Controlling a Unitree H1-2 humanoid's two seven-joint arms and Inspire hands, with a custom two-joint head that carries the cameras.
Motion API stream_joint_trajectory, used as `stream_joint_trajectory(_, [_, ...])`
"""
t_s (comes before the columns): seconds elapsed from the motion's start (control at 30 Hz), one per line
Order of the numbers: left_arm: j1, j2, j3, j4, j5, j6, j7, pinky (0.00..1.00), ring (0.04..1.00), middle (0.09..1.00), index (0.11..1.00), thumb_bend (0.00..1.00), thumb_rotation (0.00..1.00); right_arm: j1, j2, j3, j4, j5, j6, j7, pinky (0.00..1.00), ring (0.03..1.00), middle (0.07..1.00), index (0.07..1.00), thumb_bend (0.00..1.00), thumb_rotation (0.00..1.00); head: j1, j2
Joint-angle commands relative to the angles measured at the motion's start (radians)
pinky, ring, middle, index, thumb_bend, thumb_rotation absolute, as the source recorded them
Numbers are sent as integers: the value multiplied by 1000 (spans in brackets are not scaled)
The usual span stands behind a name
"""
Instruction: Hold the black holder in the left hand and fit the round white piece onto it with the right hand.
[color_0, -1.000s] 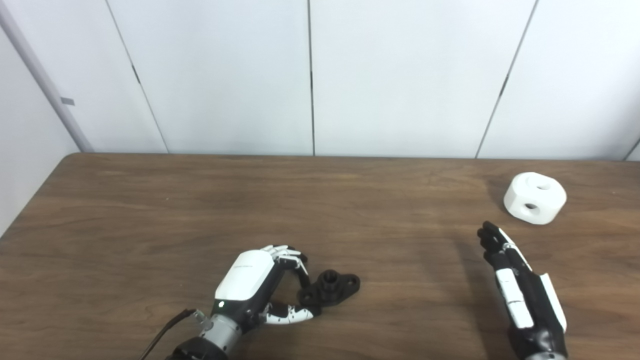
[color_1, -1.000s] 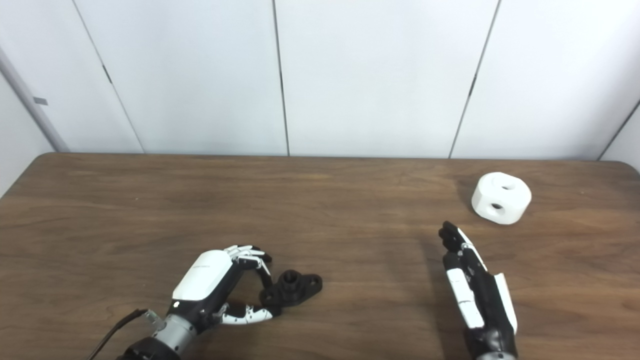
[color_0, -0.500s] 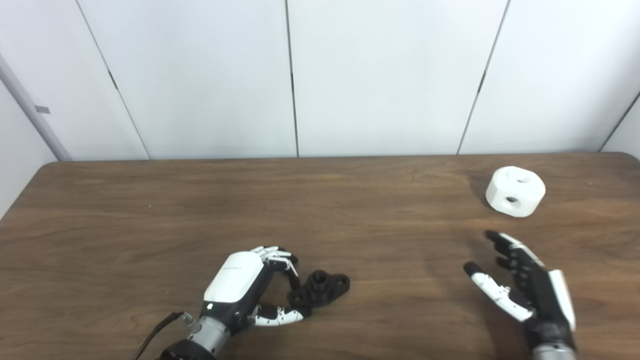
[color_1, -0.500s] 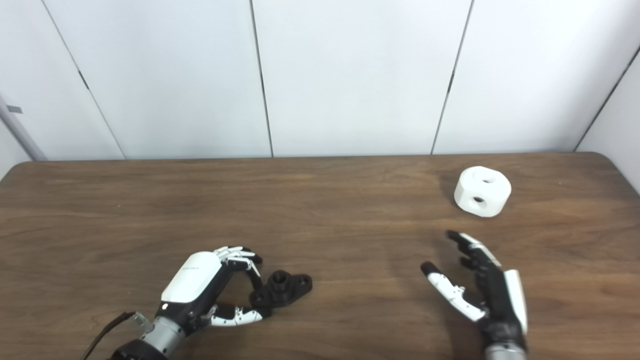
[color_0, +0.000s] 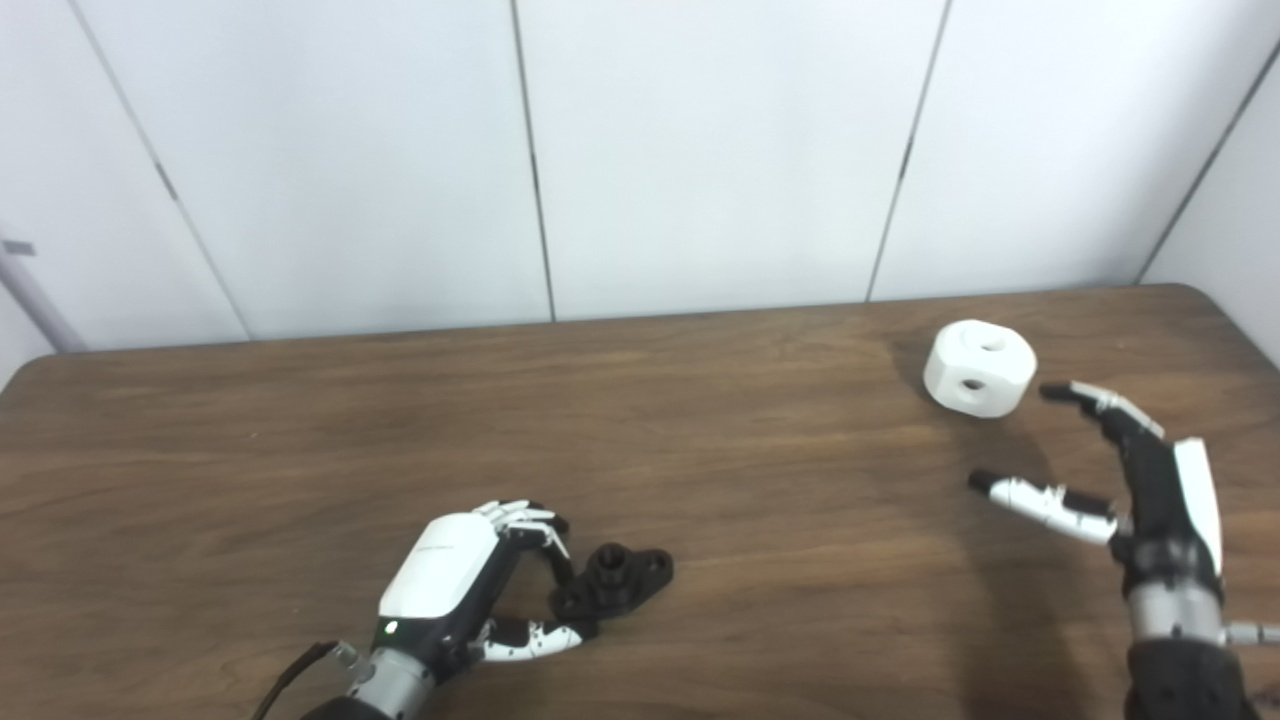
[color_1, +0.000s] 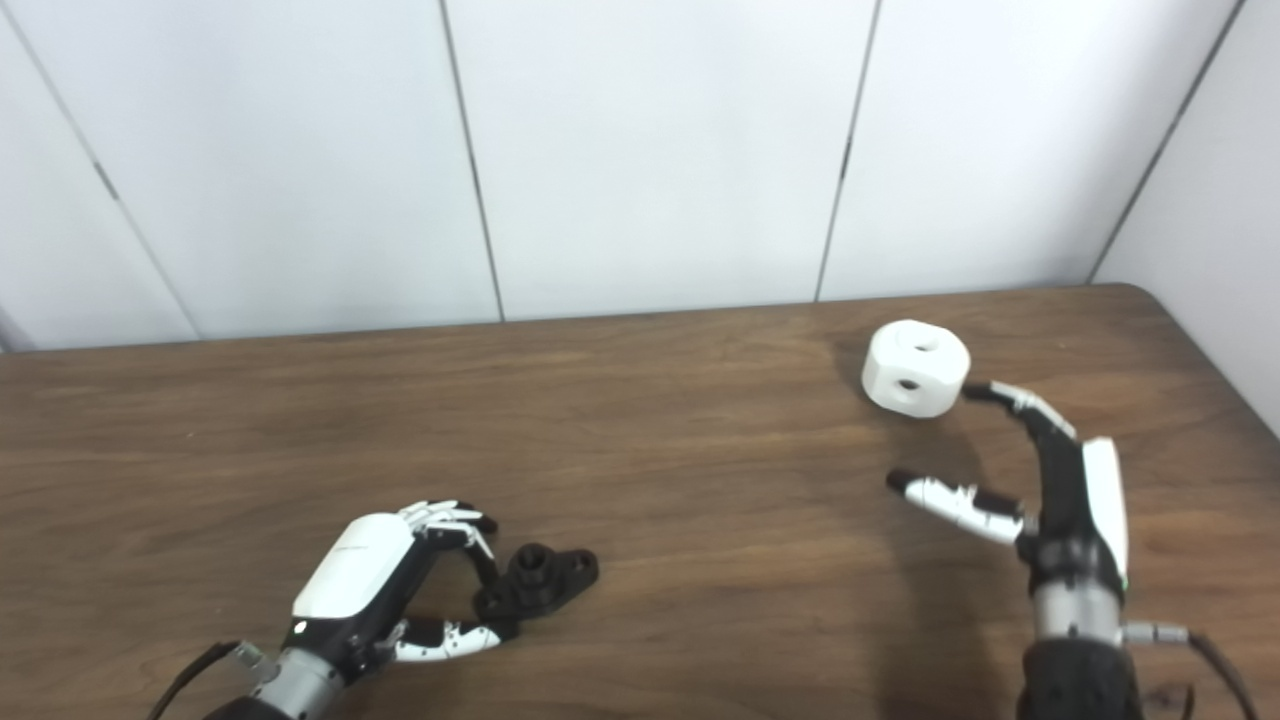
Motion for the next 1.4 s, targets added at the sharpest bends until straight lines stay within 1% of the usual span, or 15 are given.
stream_joint_trajectory(0.0, [22,11,-25,34,12,-3,-54,884,842,766,486,519,45,-52,-35,-3,-20,-32,13,6,857,872,845,695,875,194,-9,-1])
stream_joint_trajectory(0.07, [23,12,-24,36,14,-9,-51,879,838,766,486,519,45,-73,-50,-4,-7,-41,23,12,836,868,846,695,873,175,-16,-4])
stream_joint_trajectory(0.17, [27,13,-21,34,11,-16,-50,875,833,759,486,519,45,-105,-79,3,28,-63,17,17,834,874,857,697,884,164,-35,-8])
stream_joint_trajectory(0.3, [30,18,-17,29,9,-22,-52,865,830,758,486,519,45,-148,-112,19,64,-92,36,34,849,890,872,701,901,202,-55,-8])
stream_joint_trajectory(0.43, [30,23,-13,24,9,-28,-59,861,826,757,486,519,45,-207,-151,36,122,-116,64,77,840,907,899,722,900,206,-67,-6])
stream_joint_trajectory(0.57, [30,26,-9,25,5,-28,-65,858,828,757,486,519,45,-266,-187,62,197,-132,59,97,826,927,920,738,929,195,-90,-7])
stream_joint_trajectory(0.73, [32,36,1,25,-3,-40,-64,856,823,754,486,519,44,-330,-201,96,270,-168,67,112,827,950,931,741,942,178,-129,-11])
stream_joint_trajectory(0.8, [33,42,6,22,-8,-40,-70,856,825,757,486,518,44,-362,-201,102,310,-193,68,139,828,960,937,751,930,173,-143,-18])
stream_joint_trajectory(0.87, [35,49,9,19,-11,-41,-74,855,828,759,486,518,44,-387,-203,109,341,-218,69,161,834,971,943,764,920,176,-155,-22])
stream_joint_trajectory(0.97, [37,59,14,15,-12,-43,-78,851,826,761,486,518,43,-420,-216,127,381,-255,69,177,858,964,934,775,932,213,-175,-32])
stream_joint_trajectory(1.17, [39,71,23,33,-20,-74,-62,838,814,747,486,518,43,-468,-214,115,427,-304,69,237,883,977,944,793,940,259,-211,-47])
stream_joint_trajectory(1.37, [42,73,31,48,-24,-85,-64,853,818,753,486,518,43,-499,-220,105,468,-340,69,289,877,981,938,802,927,236,-213,-50])
